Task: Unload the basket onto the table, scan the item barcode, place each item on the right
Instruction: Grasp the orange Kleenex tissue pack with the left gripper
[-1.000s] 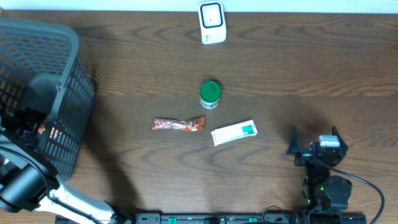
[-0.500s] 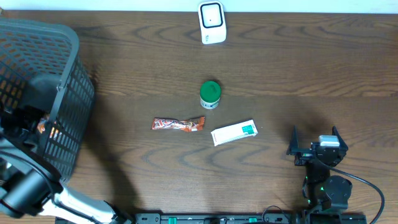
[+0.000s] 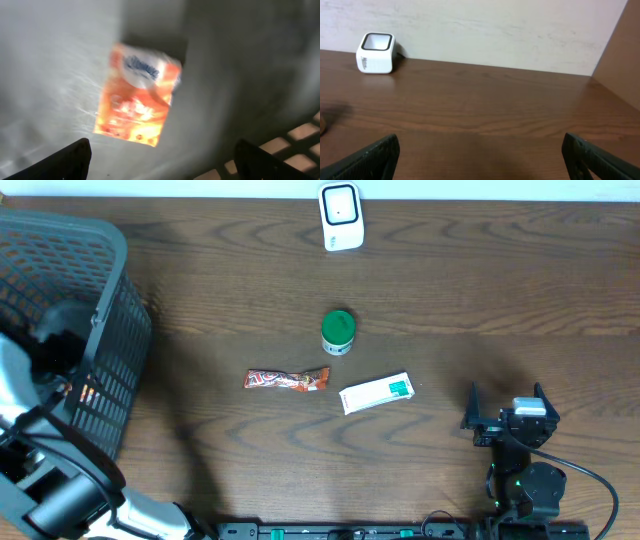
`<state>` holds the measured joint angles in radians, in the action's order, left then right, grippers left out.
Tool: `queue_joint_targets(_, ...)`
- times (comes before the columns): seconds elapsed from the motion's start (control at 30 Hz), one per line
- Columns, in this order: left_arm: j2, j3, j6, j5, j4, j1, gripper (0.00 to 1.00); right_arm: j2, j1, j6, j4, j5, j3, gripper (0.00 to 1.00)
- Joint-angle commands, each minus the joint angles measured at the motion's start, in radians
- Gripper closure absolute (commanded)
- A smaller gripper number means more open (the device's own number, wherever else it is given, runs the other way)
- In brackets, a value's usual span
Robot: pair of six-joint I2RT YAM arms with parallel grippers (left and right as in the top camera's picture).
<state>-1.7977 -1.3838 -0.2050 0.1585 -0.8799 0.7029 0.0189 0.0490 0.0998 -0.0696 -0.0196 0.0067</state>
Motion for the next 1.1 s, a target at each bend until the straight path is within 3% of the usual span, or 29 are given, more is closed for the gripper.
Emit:
queue_joint_targets(0.0, -0.023, 0.026, 0.032, -0.122, 0.003, -0.035, 0.09, -0.001, -0.008, 0.014, -0.002, -0.008, -0.001, 0.01)
queue_joint_targets(0.37, -0.022, 0.025, 0.025, -0.148, 0.000, -0.018, 0.09, -0.001, -0.008, 0.014, -0.002, -0.008, -0.001, 0.01)
queue_joint_targets(0.47, -0.027, 0.026, 0.025, -0.148, 0.012, -0.018, 0.03, -0.001, -0.008, 0.013, -0.002, -0.009, -0.001, 0.01)
queue_joint_targets(1.07, -0.157, 0.026, 0.090, -0.149, 0.052, -0.018, 0.04, -0.001, -0.008, 0.014, -0.002, -0.008, -0.001, 0.01)
